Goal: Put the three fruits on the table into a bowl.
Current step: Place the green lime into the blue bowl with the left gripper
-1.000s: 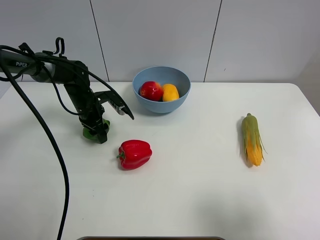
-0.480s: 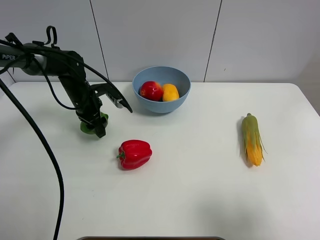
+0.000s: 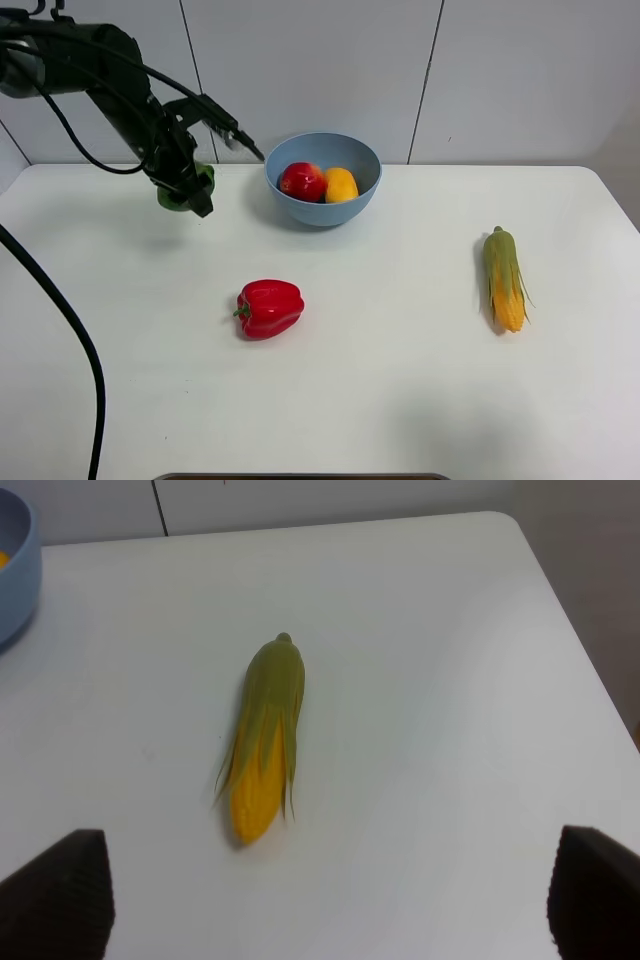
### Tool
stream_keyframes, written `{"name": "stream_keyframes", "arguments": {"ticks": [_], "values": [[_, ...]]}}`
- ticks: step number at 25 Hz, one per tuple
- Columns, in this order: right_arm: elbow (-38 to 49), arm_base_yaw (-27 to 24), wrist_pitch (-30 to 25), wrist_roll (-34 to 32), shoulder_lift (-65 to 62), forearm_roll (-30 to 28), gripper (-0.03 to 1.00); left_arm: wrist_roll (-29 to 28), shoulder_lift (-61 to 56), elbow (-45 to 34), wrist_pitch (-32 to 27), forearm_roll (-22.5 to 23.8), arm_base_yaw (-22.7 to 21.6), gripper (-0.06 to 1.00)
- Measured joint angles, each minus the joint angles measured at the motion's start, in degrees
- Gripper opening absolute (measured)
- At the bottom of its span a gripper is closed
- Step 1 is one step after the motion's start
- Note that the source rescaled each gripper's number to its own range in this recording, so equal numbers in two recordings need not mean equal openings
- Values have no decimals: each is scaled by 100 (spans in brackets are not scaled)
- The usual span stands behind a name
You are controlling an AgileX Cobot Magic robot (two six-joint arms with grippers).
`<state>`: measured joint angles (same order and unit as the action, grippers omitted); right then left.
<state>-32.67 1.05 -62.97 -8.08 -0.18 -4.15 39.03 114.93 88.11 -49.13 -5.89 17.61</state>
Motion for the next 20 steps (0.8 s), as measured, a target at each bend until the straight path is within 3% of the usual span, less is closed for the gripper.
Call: {"name": "stream_keyframes", "arguments": {"ticks": [8, 20], "values": [[0, 0, 0, 0, 0, 0, 63, -590, -7, 1302, -68, -7, 208, 0], [0, 0, 0, 0, 0, 0, 63, -1244, 40, 1577, 1249, -39, 928, 0]]}}
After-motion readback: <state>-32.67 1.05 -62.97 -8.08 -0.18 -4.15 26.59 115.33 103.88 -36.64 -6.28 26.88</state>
